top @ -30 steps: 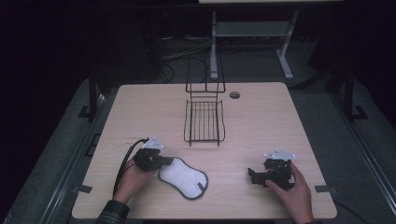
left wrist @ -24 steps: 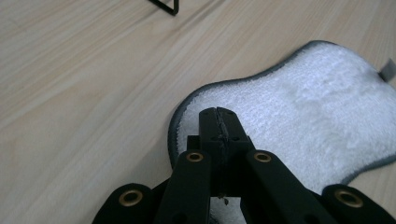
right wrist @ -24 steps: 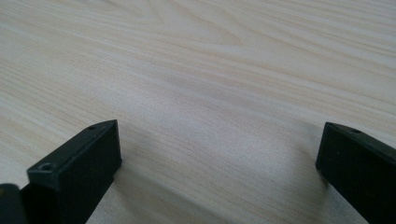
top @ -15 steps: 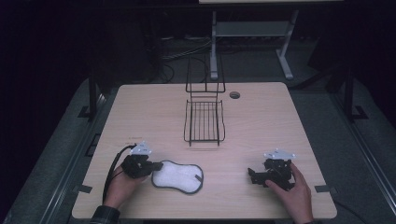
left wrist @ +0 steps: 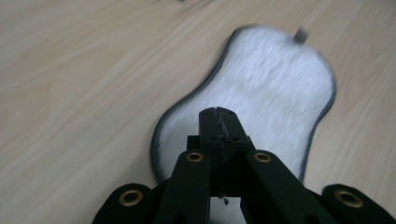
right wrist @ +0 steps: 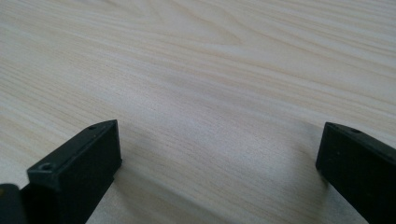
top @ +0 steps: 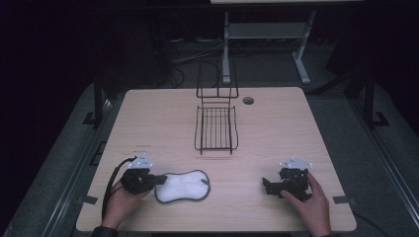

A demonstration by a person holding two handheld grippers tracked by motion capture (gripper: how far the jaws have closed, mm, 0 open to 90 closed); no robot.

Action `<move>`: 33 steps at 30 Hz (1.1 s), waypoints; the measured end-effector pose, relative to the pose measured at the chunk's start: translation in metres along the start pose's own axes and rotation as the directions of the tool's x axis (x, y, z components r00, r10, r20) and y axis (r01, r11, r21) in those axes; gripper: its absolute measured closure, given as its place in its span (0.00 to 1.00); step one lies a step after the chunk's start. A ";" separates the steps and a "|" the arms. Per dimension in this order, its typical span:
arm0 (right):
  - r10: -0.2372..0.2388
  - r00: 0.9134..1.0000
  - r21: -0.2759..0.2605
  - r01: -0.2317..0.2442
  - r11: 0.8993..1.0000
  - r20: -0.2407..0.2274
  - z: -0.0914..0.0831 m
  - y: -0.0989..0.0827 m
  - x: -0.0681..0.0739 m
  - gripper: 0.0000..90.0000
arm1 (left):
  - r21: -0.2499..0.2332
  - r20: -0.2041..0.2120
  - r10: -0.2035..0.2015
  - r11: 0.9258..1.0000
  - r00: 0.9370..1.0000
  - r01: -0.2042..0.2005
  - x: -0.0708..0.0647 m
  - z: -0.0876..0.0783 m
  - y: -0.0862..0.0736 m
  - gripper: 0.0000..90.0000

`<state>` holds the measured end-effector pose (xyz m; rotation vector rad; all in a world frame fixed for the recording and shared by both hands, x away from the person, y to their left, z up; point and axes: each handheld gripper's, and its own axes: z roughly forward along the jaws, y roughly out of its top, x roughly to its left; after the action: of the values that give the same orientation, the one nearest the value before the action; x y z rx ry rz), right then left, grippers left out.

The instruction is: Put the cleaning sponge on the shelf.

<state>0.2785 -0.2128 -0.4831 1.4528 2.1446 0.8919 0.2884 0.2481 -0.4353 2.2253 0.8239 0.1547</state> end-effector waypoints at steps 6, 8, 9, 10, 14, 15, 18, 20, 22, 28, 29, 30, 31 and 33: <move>0.001 1.000 0.000 -0.001 1.000 0.000 0.000 0.000 0.000 0.00 | -0.012 0.053 0.069 0.998 0.996 -0.069 -0.014 0.022 0.034 1.00; 0.001 1.000 0.000 -0.001 1.000 0.000 0.000 0.000 0.000 0.00 | -0.002 0.067 0.095 0.996 0.993 -0.095 -0.018 0.033 0.043 1.00; 0.001 1.000 0.000 -0.001 1.000 0.000 0.000 0.000 0.000 0.00 | -0.002 0.074 0.097 0.995 0.993 -0.097 -0.020 0.037 0.045 1.00; 0.000 1.000 0.000 0.000 1.000 0.000 0.000 0.000 0.000 0.00 | 0.006 0.080 0.106 0.994 0.991 -0.107 -0.021 0.042 0.048 1.00; 0.001 1.000 0.001 -0.001 1.000 0.000 0.000 0.000 0.000 0.00 | 0.030 0.119 0.130 0.991 0.984 -0.134 -0.030 0.063 0.060 1.00; 0.001 1.000 0.000 -0.001 1.000 0.000 0.000 0.000 0.000 0.00 | 0.030 0.119 0.130 0.991 0.984 -0.134 -0.030 0.063 0.060 1.00; 0.001 1.000 0.000 -0.001 1.000 0.000 0.000 0.000 0.000 0.00 | 0.061 0.131 0.145 0.986 0.981 -0.154 -0.034 0.072 0.061 1.00; 0.000 1.000 0.000 0.000 1.000 0.000 0.000 0.000 0.000 0.00 | 0.075 0.128 0.143 0.985 0.981 -0.154 -0.035 0.075 0.059 1.00; 0.001 1.000 0.000 -0.001 1.000 0.000 0.000 0.000 0.000 0.00 | 0.069 0.134 0.131 0.988 0.982 -0.141 -0.032 0.075 0.058 1.00; 0.001 1.000 0.000 -0.001 1.000 0.000 0.000 0.000 0.000 0.00 | 0.065 0.095 0.110 0.991 0.989 -0.116 -0.021 0.070 0.054 1.00; 0.001 1.000 0.000 -0.001 1.000 0.000 0.000 0.000 0.000 0.00 | 0.059 0.088 0.097 0.993 0.991 -0.103 -0.019 0.069 0.053 1.00; 0.000 1.000 0.000 0.000 1.000 0.000 0.000 0.000 0.000 0.00 | 0.060 0.081 0.092 0.993 0.992 -0.097 -0.015 0.067 0.052 1.00; 0.000 1.000 0.000 0.000 1.000 0.000 0.000 0.000 0.000 0.00 | 0.059 0.075 0.092 0.994 0.993 -0.097 -0.013 0.065 0.051 1.00; 0.001 1.000 0.000 -0.001 1.000 0.000 0.000 0.000 0.000 0.00 | 0.051 0.057 0.073 0.996 0.996 -0.076 -0.007 0.062 0.048 1.00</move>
<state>0.2785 -0.2127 -0.4832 1.4535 2.1443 0.8924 0.3286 0.1813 -0.4459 2.3017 0.7232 0.1083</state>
